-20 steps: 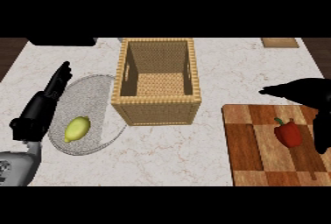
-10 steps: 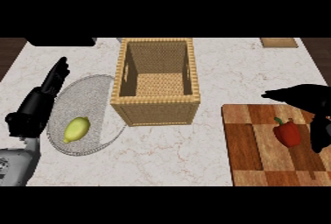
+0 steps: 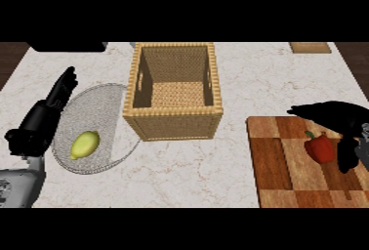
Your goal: Pick the bell pepper from the cutting board and place it in the basket
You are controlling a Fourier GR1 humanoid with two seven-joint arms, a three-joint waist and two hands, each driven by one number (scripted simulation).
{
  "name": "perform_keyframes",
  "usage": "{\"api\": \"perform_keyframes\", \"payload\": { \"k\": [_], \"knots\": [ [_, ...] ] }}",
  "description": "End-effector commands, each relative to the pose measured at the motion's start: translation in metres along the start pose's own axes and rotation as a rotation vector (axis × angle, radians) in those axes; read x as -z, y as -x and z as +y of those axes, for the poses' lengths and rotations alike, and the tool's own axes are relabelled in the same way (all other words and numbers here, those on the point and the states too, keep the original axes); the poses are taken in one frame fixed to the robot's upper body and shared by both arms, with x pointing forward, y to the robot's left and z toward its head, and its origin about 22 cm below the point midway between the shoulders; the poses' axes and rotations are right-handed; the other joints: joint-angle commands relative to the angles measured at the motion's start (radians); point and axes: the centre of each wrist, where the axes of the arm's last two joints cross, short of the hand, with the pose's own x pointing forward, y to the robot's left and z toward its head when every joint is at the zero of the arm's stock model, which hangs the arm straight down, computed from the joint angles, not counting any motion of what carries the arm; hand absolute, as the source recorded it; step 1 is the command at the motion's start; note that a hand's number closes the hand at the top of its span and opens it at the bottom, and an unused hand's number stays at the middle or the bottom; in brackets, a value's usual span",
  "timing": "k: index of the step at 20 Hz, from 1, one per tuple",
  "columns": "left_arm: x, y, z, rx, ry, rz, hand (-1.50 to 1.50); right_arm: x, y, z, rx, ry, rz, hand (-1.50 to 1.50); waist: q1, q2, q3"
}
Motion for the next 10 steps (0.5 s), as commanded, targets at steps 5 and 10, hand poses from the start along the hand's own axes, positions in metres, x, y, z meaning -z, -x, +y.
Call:
{"api": "perform_keyframes", "payload": {
  "k": [5,10],
  "knots": [
    [-0.008,-0.001,-0.005,0.009,-0.007,-0.01,0.0,0.02,0.017,0.025,0.034,0.021,0.009,-1.5,0.004,0.0,0.0],
    [-0.003,0.004,0.011,0.019,-0.01,0.013,0.0,0.004,0.019,0.033,0.025,-0.007,0.012,-1.5,-0.002,0.0,0.0]
  ]
}}
